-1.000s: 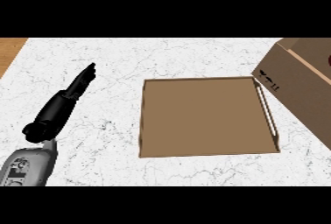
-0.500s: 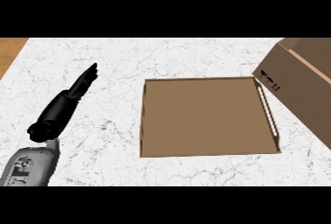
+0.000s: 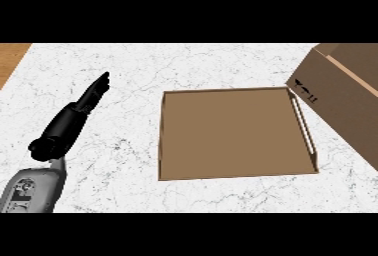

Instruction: Pick the tomato from the tray and place it in the cardboard box

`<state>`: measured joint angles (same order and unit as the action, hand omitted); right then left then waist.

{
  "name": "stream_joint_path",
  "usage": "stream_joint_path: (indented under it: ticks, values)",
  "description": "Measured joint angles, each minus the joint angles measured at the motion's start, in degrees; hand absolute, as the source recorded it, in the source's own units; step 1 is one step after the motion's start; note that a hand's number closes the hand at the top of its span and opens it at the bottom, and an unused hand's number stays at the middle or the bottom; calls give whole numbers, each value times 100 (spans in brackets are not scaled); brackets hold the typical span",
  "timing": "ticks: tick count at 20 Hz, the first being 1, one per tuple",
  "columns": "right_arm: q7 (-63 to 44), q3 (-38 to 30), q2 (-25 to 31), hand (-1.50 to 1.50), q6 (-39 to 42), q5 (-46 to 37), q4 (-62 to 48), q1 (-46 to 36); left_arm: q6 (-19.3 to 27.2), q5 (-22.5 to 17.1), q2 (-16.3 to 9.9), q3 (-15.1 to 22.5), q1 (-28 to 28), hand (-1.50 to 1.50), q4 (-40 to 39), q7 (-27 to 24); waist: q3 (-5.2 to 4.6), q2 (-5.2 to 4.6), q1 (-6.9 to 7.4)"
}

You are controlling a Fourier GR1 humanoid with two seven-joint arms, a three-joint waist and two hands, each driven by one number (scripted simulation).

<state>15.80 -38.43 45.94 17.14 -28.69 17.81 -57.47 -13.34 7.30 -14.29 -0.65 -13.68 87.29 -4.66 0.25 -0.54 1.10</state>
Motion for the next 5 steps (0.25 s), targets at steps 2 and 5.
stream_joint_path:
  ticks: [2, 5]
  values:
    - [-76, -381, 106, -150, -64, 337, -164, 49, -6, -21, -3, -12, -14, 0, 79, 76, -1, -3, 11]
    - [-88, -760, 284, -150, -186, 674, -338, 163, 25, 14, 34, 7, -54, 0, 81, 74, -2, -27, 44]
